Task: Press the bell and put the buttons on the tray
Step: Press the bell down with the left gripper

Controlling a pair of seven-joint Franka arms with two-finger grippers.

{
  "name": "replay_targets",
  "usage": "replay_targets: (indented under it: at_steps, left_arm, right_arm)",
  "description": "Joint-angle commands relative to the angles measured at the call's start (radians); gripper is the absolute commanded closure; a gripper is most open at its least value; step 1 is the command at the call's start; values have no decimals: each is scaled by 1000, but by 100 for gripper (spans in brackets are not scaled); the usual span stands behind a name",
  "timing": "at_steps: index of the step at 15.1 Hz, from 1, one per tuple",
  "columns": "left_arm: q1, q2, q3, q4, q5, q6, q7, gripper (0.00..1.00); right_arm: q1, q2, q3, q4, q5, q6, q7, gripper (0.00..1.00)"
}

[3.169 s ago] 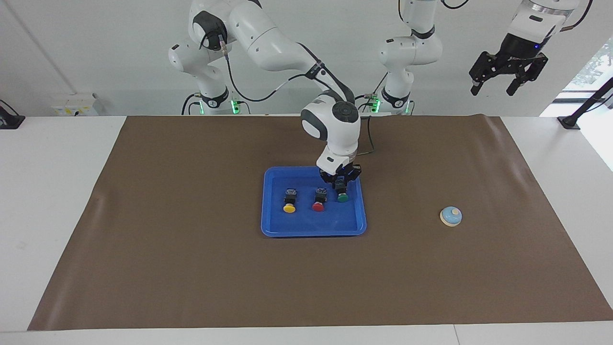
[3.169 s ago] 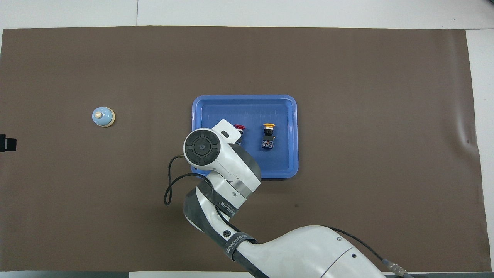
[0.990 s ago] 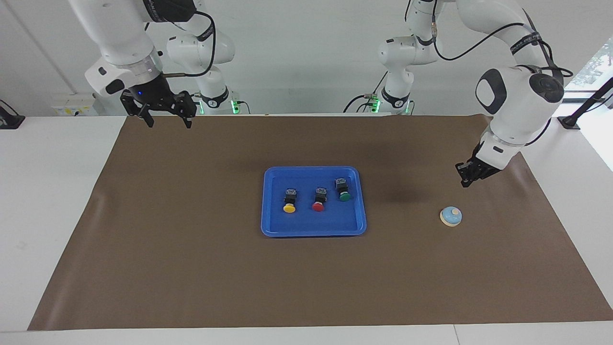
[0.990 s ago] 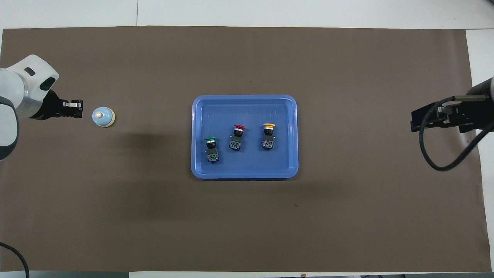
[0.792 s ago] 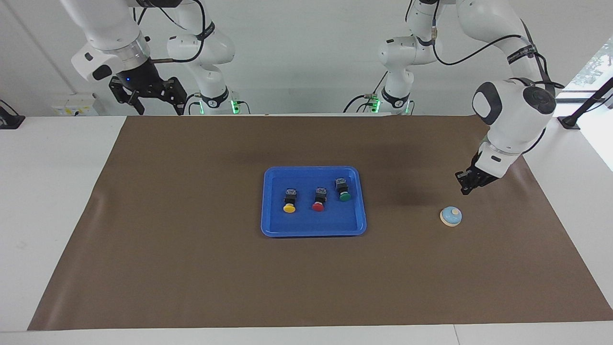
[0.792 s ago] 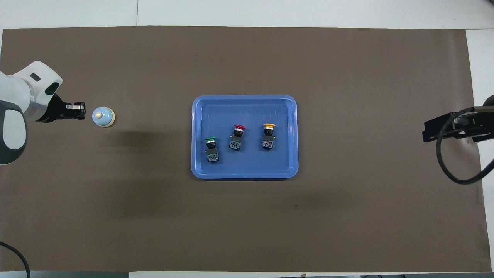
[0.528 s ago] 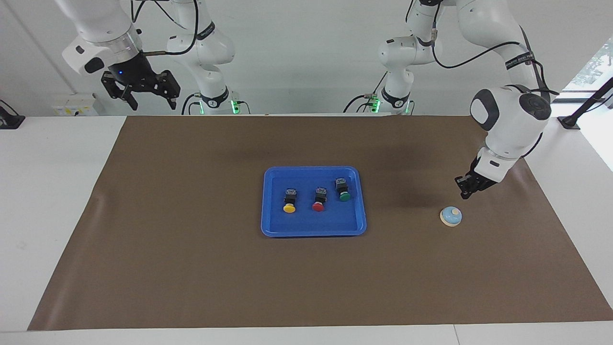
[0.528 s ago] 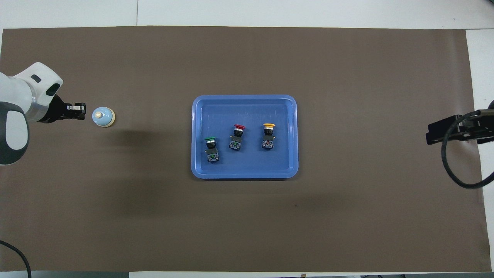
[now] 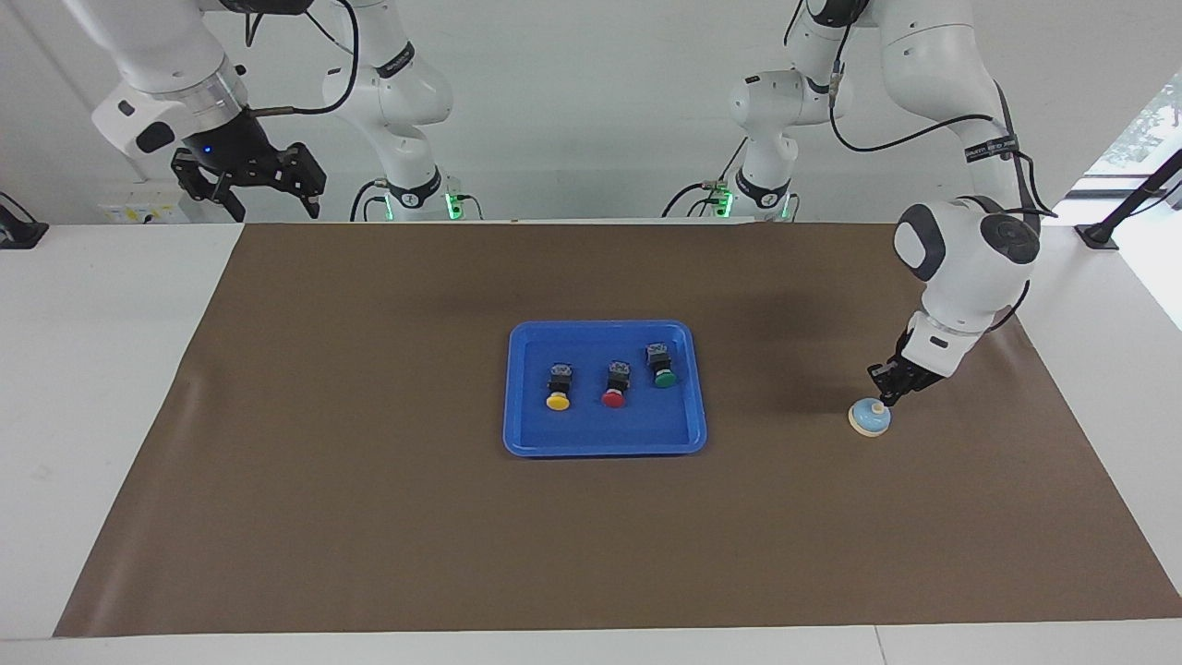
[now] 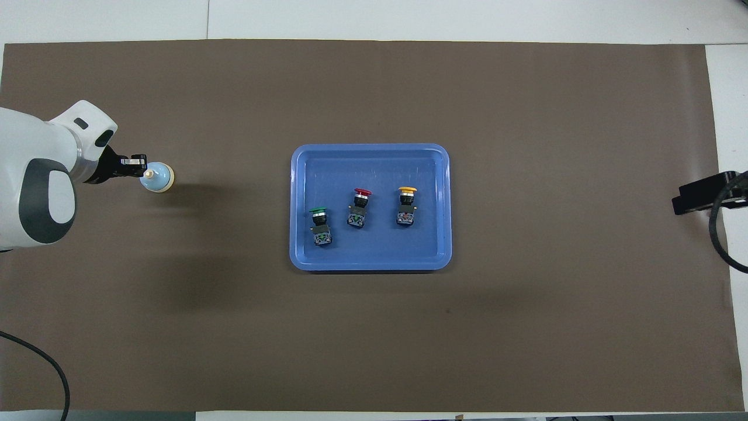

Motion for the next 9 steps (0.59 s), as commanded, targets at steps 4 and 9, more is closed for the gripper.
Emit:
replay_targets:
  at_steps: [4,9]
  left_arm:
    - [-2,30,1,-8,22,67,-7,100]
    - [3,59,1,-48,24,136,-7,100]
  right_arm:
    - [-7,8,-3,-14,0,44,-22,0]
    - [-11,7,-4,-5,6,28,-22,0]
